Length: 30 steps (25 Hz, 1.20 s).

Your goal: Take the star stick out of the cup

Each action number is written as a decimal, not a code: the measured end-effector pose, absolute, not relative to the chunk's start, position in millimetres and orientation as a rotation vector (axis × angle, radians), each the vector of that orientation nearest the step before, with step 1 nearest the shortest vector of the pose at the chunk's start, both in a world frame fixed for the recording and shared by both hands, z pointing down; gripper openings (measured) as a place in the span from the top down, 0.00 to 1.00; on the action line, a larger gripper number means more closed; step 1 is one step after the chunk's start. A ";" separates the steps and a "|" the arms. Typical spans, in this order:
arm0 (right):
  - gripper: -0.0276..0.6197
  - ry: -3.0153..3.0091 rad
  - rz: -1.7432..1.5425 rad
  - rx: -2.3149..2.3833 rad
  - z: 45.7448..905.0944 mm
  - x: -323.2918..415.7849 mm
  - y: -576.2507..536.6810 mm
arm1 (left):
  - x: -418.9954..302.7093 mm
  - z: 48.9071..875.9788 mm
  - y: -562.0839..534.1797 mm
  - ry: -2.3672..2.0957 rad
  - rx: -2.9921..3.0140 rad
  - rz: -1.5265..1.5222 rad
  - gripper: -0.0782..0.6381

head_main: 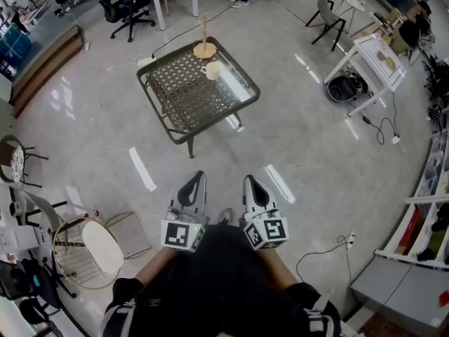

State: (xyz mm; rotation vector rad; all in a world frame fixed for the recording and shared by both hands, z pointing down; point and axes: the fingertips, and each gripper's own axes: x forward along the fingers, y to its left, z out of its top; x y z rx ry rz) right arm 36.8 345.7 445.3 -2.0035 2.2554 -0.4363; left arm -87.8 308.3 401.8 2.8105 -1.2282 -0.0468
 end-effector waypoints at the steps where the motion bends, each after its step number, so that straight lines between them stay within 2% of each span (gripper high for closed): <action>1: 0.94 2.258 -0.438 -1.996 445.8 40.5 347.3 | -84.7 401.7 309.7 -1.239 2.808 -0.044 0.87; 16: 0.94 2.318 -0.466 -1.949 471.1 68.3 310.5 | -50.3 426.5 287.3 -1.265 2.778 0.023 0.87; 30: 0.94 2.349 -0.466 -2.016 467.1 81.8 128.4 | -33.8 415.9 99.4 -1.225 2.785 -0.053 0.87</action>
